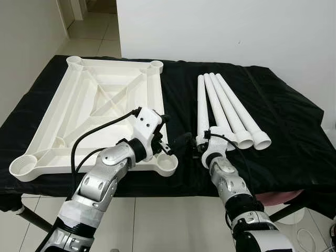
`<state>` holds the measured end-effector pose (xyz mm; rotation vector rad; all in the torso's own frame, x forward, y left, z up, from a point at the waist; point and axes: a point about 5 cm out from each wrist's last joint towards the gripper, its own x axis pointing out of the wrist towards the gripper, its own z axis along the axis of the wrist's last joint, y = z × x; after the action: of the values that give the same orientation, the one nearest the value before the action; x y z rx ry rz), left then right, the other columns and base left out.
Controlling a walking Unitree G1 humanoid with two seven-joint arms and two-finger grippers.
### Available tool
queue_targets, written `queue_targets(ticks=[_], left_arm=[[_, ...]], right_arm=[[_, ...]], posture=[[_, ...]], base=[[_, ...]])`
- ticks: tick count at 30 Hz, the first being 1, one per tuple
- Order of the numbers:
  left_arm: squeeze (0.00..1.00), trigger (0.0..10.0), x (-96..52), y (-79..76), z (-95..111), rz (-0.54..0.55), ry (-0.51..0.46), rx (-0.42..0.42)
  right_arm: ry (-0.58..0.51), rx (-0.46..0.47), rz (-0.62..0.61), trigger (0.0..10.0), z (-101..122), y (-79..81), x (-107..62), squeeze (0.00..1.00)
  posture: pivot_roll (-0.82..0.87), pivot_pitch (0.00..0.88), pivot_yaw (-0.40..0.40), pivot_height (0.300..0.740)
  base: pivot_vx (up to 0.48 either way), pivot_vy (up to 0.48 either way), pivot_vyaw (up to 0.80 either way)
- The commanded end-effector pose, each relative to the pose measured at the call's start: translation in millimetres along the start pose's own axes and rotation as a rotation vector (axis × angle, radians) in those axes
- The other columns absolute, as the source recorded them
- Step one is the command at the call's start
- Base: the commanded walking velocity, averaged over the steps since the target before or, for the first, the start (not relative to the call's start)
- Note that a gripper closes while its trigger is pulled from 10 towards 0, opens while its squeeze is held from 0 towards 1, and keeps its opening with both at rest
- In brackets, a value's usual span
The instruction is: Building children table
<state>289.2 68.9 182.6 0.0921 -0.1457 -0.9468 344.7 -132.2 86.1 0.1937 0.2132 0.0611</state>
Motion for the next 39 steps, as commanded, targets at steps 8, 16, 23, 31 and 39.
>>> queue_targets(ticks=[8,16,23,31,39], left_arm=[[0.00,10.0,-0.2,-4.4,0,-0.037,-0.001,0.007],[0.00,10.0,0.6,-0.9,2,-0.046,-0.002,-0.022],[0.00,10.0,2.9,13.9,5,-0.022,-0.009,-0.054],[1.00,10.0,6.1,24.8,4,-0.023,0.009,-0.173],[0.00,10.0,13.2,49.5,27,0.060,-0.056,-0.330]], right_arm=[[0.047,0.094,0.030,0.0,-15,-1.5,-5.7,0.00],[-0.070,0.077,0.072,0.0,0,-0.9,-6.3,0.00],[-0.282,-0.027,0.089,10.0,28,1.2,-10.8,0.00],[-0.441,-0.128,0.142,10.0,43,5.8,-20.4,0.00],[-0.555,-0.236,0.245,10.0,51,11.1,-31.0,0.00]], posture=[[-0.03,0.000,-0.041,0.740],[-0.04,0.000,-0.041,0.740],[-0.04,0.000,-0.045,0.740],[-0.04,0.000,-0.045,0.740],[-0.04,0.000,-0.040,0.740]], base=[[0.000,0.000,0.00],[0.000,0.000,0.00],[0.000,0.000,0.00],[0.000,0.000,0.00],[0.000,0.000,0.00]])
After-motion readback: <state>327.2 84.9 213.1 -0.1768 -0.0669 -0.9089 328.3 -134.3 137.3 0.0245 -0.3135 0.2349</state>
